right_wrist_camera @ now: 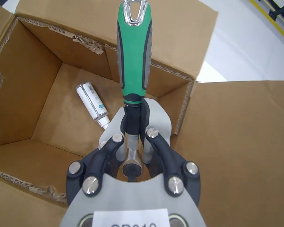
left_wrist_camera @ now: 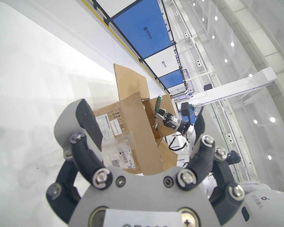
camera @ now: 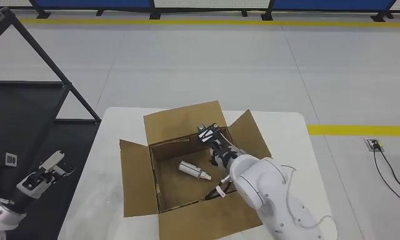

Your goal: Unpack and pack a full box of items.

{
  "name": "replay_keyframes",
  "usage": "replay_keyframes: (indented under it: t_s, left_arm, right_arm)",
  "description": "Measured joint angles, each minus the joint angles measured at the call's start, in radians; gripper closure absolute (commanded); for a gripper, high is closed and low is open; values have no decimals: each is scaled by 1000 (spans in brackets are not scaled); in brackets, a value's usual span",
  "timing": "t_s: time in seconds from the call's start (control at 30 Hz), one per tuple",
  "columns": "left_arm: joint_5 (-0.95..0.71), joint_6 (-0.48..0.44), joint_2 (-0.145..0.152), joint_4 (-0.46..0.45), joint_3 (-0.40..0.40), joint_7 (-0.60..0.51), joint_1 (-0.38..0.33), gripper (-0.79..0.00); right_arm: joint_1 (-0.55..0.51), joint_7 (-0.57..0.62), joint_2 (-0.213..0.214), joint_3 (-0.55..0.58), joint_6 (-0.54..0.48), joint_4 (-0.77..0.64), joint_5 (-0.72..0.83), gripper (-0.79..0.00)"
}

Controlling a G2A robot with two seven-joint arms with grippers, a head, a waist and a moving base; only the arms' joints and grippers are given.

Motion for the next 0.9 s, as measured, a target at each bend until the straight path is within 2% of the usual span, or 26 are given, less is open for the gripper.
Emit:
replay_keyframes:
  t_s: [0.37,0.9]
  left_arm:
    - [0,0,0,0,0,0,0,-785]
    - [0,0,0,0,0,0,0,-785]
  right_arm:
    - [128,61,-34,-108,-101,253,59,0]
    - [254,91,-97,-224,-54,543,58,0]
